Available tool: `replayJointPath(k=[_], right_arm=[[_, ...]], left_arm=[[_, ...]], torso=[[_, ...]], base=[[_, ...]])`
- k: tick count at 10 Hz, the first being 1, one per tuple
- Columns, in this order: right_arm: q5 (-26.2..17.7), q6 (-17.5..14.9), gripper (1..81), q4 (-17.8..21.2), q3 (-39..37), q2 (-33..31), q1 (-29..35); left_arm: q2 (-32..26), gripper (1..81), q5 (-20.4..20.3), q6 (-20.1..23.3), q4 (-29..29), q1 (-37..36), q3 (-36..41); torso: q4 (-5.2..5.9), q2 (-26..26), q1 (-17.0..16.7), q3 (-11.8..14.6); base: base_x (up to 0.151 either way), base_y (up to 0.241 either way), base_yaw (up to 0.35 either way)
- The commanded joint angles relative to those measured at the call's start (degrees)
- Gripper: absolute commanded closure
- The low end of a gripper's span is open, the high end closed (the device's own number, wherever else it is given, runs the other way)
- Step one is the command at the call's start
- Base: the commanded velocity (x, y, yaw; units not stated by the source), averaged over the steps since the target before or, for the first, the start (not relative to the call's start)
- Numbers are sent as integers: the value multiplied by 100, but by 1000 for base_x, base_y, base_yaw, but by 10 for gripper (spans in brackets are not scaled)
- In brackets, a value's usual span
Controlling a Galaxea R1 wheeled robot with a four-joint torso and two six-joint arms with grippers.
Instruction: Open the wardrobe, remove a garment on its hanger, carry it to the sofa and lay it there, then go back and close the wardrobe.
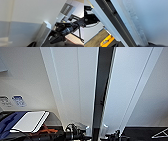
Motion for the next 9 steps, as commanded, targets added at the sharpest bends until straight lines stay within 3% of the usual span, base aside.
replayJointPath(k=[1, 9], right_arm=[[238, 138, 10, -116, 898, 193, 177], [414, 138, 10, -362, 1663, -606, -184]], left_arm=[[186, 10, 229, -91, -55, -304, 1370], [-491, 10, 220, -91, 95, 48, 1950]], torso=[[0, 0, 0, 0], [0, 0, 2, 2]], base=[[0, 0, 0], [0, 0, 0]])
